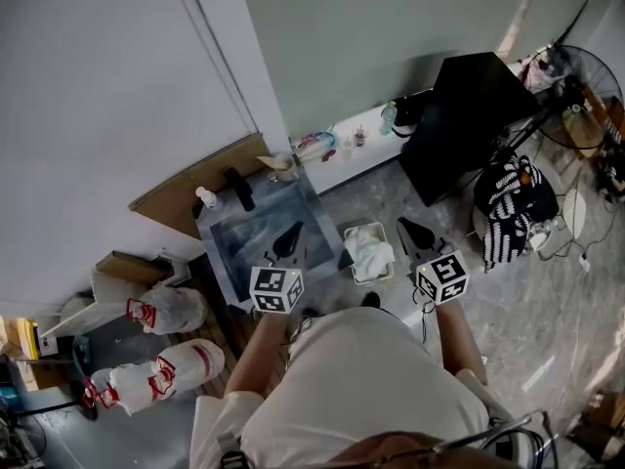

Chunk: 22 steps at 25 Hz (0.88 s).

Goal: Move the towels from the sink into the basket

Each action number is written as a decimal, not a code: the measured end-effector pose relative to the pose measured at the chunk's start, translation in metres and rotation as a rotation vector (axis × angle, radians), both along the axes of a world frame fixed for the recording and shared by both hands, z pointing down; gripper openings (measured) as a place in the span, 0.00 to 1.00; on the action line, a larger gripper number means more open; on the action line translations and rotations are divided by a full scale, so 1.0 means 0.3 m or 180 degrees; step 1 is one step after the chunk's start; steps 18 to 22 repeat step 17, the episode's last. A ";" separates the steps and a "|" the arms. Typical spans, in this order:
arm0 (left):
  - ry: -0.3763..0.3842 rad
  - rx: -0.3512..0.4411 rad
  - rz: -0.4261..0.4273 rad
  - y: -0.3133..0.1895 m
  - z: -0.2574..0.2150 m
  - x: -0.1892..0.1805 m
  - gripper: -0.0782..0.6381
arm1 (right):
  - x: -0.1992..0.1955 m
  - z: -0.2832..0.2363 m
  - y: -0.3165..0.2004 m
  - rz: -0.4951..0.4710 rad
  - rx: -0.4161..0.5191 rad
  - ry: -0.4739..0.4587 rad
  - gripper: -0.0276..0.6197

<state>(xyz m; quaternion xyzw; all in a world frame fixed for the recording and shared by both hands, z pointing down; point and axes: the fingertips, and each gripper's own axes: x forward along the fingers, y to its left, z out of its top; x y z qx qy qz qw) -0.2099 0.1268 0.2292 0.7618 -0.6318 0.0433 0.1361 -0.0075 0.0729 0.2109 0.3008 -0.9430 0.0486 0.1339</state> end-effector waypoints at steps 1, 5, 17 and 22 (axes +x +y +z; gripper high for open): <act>-0.0001 -0.0002 -0.0002 0.003 0.000 -0.002 0.14 | 0.000 0.001 0.003 0.0000 -0.0001 0.0000 0.05; -0.0001 -0.0017 -0.0002 0.003 -0.002 0.002 0.14 | 0.004 -0.001 0.004 0.0002 -0.0016 -0.0006 0.05; 0.0010 -0.0024 -0.0019 -0.003 0.011 -0.005 0.14 | 0.003 0.000 0.000 -0.0006 -0.0010 -0.0038 0.05; 0.0010 -0.0024 -0.0019 -0.003 0.011 -0.005 0.14 | 0.003 0.000 0.000 -0.0006 -0.0010 -0.0038 0.05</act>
